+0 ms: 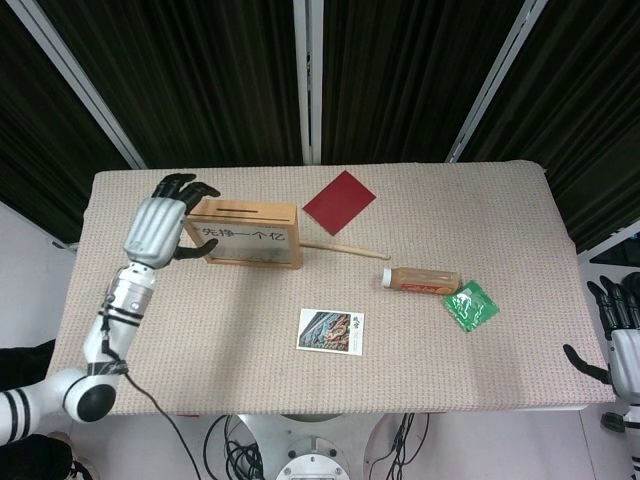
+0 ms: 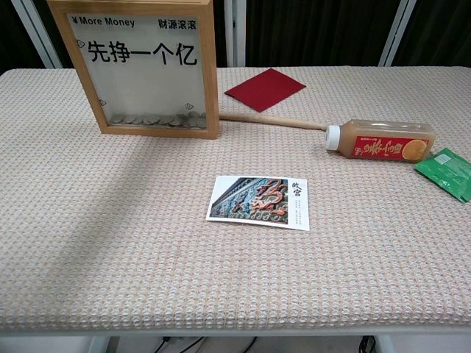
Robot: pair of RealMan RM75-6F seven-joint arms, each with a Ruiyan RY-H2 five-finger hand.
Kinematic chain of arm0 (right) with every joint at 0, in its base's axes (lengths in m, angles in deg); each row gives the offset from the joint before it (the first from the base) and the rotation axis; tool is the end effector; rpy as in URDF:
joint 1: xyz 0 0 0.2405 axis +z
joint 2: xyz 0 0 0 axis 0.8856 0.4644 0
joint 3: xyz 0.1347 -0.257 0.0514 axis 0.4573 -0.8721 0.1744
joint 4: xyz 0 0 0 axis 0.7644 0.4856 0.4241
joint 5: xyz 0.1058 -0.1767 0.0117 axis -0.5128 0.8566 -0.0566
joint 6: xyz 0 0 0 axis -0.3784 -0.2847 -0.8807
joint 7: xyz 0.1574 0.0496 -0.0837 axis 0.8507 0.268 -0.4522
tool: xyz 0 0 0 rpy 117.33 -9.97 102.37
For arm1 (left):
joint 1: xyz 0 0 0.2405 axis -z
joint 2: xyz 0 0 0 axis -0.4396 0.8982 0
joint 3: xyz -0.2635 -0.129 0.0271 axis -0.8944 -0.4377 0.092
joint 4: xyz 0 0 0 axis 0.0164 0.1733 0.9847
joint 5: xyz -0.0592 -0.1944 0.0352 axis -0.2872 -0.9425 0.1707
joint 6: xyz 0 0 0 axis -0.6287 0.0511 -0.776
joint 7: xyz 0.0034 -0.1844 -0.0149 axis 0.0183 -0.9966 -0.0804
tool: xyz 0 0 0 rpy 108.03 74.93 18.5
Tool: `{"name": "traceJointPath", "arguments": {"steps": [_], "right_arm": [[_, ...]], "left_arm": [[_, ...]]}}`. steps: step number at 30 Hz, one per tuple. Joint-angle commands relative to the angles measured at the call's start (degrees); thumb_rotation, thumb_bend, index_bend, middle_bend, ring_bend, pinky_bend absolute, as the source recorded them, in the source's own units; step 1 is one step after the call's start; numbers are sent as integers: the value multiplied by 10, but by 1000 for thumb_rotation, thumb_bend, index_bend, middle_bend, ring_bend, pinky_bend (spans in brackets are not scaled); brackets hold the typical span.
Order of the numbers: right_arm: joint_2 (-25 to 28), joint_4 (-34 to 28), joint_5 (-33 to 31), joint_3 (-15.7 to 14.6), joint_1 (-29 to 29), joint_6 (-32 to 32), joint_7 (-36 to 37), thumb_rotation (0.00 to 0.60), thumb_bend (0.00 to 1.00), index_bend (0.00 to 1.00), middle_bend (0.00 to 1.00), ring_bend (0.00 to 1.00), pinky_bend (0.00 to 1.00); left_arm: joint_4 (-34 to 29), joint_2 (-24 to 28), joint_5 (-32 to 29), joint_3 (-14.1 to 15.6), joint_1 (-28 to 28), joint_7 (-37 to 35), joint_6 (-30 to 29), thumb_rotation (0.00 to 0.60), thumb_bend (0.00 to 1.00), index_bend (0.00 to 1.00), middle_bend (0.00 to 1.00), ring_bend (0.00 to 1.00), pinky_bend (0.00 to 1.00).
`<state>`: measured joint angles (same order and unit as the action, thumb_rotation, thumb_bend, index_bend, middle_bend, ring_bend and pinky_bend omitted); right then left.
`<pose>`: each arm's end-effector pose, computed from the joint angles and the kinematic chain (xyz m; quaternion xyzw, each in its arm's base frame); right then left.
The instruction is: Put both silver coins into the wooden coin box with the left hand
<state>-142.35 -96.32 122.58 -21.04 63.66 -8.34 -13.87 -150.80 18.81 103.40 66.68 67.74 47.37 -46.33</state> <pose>-0.3638 -0.2090 0.2102 0.5606 -0.3869 0.4023 0.6117 -0.1313 0.4134 0.1516 -0.6419 -0.3476 -0.5049 0.4607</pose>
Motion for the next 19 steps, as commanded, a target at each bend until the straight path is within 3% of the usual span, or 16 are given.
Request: {"name": "traceJointPath", "arguments": {"steps": [1, 5, 8, 10, 19], "right_arm": [[-5, 3, 5, -3, 1, 1, -2, 600, 148, 0, 0, 0, 0], [-13, 28, 43, -17, 7, -2, -15, 600, 181, 0, 0, 0, 0], [-28, 52, 71, -25, 7, -18, -16, 600, 339, 0, 0, 0, 0], [-38, 65, 80, -27, 5, -29, -21, 600, 384, 0, 0, 0, 0], [-54, 73, 67, -20, -6, -49, -41, 600, 382, 0, 0, 0, 0]], "left_arm": [[17, 48, 196, 116, -132, -18, -138, 600, 148, 298, 235, 97, 132], [68, 43, 242, 183, -193, 33, -161, 600, 90, 250, 189, 53, 106], [67, 44, 212, 216, -219, 80, -123, 600, 54, 128, 72, 1, 38], [71, 34, 193, 221, -235, 87, -118, 600, 44, 73, 8, 0, 7], [142, -5, 199, 217, -292, 49, -160, 600, 47, 61, 0, 0, 0]]}}
